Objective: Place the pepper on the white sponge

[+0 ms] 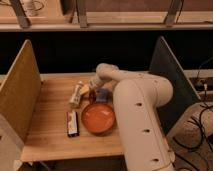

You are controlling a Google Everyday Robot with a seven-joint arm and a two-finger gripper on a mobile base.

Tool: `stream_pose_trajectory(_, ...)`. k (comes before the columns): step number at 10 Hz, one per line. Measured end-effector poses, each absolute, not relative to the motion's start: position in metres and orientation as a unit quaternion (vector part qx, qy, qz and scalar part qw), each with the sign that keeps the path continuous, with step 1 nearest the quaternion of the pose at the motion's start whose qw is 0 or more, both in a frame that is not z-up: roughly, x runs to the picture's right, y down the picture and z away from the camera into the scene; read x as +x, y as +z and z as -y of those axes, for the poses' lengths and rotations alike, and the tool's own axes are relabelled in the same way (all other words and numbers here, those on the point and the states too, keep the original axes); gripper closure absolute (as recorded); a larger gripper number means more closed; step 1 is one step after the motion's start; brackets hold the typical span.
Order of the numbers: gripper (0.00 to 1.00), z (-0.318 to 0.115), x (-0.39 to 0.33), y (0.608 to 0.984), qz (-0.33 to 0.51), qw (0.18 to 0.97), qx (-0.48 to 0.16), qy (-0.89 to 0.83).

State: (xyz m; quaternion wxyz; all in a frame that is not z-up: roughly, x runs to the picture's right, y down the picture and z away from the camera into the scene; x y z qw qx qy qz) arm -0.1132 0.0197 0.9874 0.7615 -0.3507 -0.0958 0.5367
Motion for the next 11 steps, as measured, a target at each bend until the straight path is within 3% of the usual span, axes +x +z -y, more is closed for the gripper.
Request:
stream_pose_trajectory(5, 0.95, -0.029, -0.113, 0.991, 0.095, 0.76, -0.361, 0.532)
stream_pose_trajectory(8, 1.0, -0.024, -0.108, 0.992, 0.097, 0.759, -0.356, 0.536)
stream_pose_trajectory(11, 1.0, 0.011, -0.08, 0.981, 0.115, 0.756, -0.315, 0.563)
